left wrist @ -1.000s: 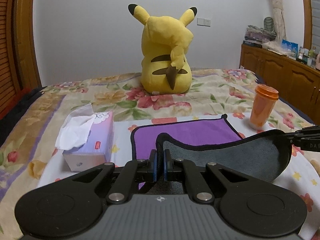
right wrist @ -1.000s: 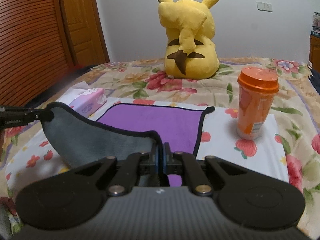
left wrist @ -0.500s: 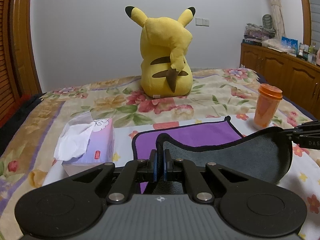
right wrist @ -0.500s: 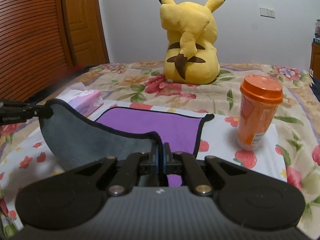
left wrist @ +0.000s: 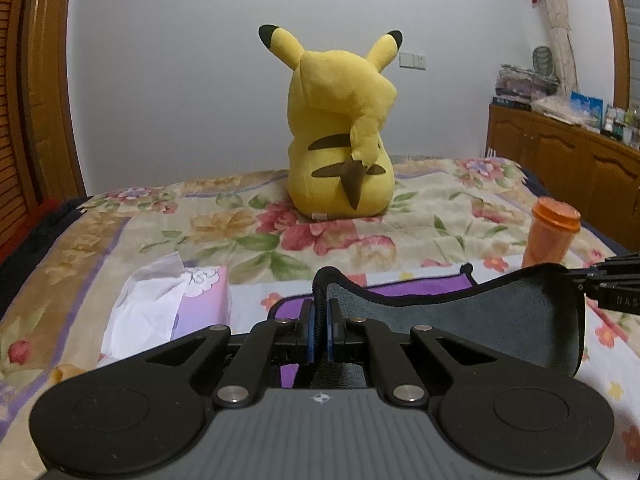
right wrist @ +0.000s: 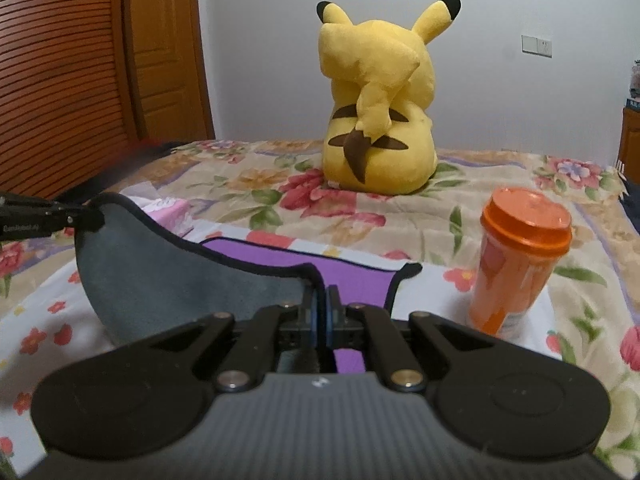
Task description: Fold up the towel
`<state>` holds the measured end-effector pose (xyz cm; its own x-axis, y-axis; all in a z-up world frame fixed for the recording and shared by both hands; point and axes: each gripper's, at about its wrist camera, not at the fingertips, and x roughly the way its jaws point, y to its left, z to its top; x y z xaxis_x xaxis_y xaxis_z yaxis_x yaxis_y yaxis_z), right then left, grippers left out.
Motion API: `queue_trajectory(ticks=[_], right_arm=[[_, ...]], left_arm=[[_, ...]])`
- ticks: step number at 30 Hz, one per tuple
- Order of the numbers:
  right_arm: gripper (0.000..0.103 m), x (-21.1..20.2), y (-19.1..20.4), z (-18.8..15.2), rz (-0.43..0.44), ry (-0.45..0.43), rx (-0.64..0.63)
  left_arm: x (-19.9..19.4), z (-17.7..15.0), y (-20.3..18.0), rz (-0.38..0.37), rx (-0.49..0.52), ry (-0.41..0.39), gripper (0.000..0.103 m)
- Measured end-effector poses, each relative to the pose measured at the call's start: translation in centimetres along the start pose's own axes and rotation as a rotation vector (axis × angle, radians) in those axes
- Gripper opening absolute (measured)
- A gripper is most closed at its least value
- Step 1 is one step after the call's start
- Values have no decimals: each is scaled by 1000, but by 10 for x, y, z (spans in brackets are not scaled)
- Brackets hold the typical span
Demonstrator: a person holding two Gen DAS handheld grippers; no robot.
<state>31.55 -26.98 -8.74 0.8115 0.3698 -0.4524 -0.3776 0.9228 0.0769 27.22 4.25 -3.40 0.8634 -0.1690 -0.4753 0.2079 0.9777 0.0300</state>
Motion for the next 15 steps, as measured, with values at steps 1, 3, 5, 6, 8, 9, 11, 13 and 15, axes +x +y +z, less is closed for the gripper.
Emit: queue_trajectory(ticks=[1,3,5,6,8,9,11,13,15], right_arm=[[5,1,-1,2,-1,-4,-3],[4,4,-2,6,-3,-16,-7],[4,7,-3,9,-4,-24,-12],[4,9,-3,12,-5,-31,-14],[4,13,-5,16,-10,-43,-14],[4,15,-6,18,-12,-48,-13],[4,20,-8,21,-18,-57,-11],[4,25,-11,24,-27,-63,-9],[4,31,-12,25,-37,-67,-12]], left_arm=[[2,2,0,4,3,-6,9],[5,5,-1,13,13,-16,9],[9,7,0,22,17,-22,8],[12,8,0,27,16,-24,8],[16,10,2,36,13,-31,8],[18,11,4,40,9,-35,8],[23,15,7,48,-1,-42,8],[28,17,9,55,-13,-49,8],[34,20,10,59,-22,-54,8]])
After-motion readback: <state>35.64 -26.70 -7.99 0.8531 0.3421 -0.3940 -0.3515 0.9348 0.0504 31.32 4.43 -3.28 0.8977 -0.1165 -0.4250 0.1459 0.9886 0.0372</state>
